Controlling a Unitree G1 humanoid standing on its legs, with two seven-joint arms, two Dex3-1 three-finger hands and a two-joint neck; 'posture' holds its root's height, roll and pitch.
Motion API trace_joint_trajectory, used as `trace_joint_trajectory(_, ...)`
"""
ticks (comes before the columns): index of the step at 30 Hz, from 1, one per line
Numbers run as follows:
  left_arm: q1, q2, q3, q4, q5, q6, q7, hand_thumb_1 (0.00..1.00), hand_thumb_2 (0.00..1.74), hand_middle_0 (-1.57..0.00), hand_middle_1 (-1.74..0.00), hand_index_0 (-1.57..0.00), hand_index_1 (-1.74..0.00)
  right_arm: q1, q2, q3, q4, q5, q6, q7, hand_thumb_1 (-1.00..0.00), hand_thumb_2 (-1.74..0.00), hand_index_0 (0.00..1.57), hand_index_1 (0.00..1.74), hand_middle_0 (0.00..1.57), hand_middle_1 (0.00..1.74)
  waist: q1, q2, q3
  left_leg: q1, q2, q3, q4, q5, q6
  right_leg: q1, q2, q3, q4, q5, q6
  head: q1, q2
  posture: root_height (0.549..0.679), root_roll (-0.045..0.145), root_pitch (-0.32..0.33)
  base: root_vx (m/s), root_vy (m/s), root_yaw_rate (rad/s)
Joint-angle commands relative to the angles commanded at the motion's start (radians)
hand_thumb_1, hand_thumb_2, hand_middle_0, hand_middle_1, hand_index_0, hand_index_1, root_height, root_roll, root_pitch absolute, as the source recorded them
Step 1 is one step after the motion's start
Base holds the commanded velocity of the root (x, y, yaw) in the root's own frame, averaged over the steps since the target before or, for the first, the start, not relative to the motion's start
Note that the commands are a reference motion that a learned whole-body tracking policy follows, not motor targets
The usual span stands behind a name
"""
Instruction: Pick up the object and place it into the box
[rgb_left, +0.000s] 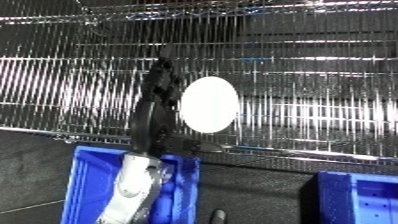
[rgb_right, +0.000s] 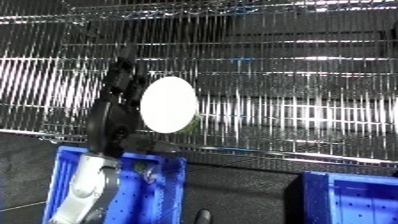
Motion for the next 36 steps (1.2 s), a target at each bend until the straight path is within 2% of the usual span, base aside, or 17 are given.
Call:
trace_joint_trajectory(6,-0.047,0.010,0.001,0.053,-0.015,0.017,0.001,0.00,0.00,0.00,0.00,0.00,0.00,0.006,0.000,0.014,-0.042,0.011,-0.012,-0.006,0.00,0.00,0.00,0.00,0.00,0.00,-0.017,-0.017,0.000,-0.024,0.005,-0.001,0.012,-0.008,0.0006,-0.020,0.0058,0.001,0.000,0.004,0.0047,-0.019,0.047,0.617,-0.015,0.126,-0.001,0.006,-0.044)
trace_joint_trajectory(11,-0.085,0.021,0.000,0.099,-0.018,0.029,-0.015,0.00,0.00,0.00,0.00,0.00,0.00,0.013,-0.001,0.028,-0.079,0.022,-0.022,-0.012,0.00,0.00,0.00,0.00,0.00,0.00,-0.029,-0.029,0.000,-0.039,0.007,-0.001,0.023,-0.014,0.0015,-0.033,0.0090,0.003,0.003,0.005,0.0068,-0.032,0.061,0.616,-0.017,0.135,-0.001,0.008,-0.022)
trace_joint_trajectory(16,-0.115,0.025,-0.002,0.142,-0.019,0.041,-0.034,0.25,0.44,-0.39,-0.44,-0.39,-0.44,0.018,0.005,0.040,-0.102,0.030,-0.027,-0.018,0.00,0.00,0.00,0.00,0.00,0.00,-0.037,-0.037,0.000,-0.044,0.010,-0.002,0.031,-0.021,0.0009,-0.038,0.0093,0.004,0.005,0.003,0.0093,-0.049,0.061,0.615,-0.019,0.140,0.006,0.000,-0.005)
trace_joint_trajectory(21,-0.124,0.027,-0.003,0.171,-0.017,0.043,-0.044,0.50,0.87,-0.79,-0.87,-0.79,-0.87,0.023,0.017,0.048,-0.112,0.031,-0.030,-0.028,0.00,0.00,0.00,0.00,0.00,0.00,-0.040,-0.038,0.000,-0.043,0.009,-0.002,0.026,-0.023,-0.0009,-0.037,0.0079,0.005,0.000,0.004,0.0119,-0.051,0.063,0.616,-0.020,0.144,0.013,-0.009,0.015)
trace_joint_trajectory(31,-0.119,0.030,0.004,0.209,-0.035,0.035,-0.070,1.00,1.74,-1.57,-1.74,-1.57,-1.74,0.026,0.032,0.057,-0.105,0.030,-0.036,-0.038,0.00,0.00,0.00,0.00,0.00,0.00,-0.039,-0.029,0.000,-0.024,0.007,0.000,0.009,-0.022,-0.0045,-0.022,0.0046,0.007,-0.011,-0.001,0.0108,-0.053,0.045,0.618,-0.016,0.143,0.004,-0.004,0.009)
trace_joint_trajectory(36,-0.095,0.028,0.006,0.209,-0.036,0.034,-0.081,1.00,1.74,-1.57,-1.74,-1.57,-1.74,0.029,0.040,0.051,-0.082,0.027,-0.032,-0.038,0.00,0.00,0.00,0.00,0.00,0.00,-0.030,-0.020,0.000,-0.001,0.006,-0.001,-0.019,-0.013,-0.0076,-0.001,0.0017,0.005,-0.032,0.000,0.0096,-0.046,0.037,0.622,-0.012,0.140,-0.010,-0.019,0.040)
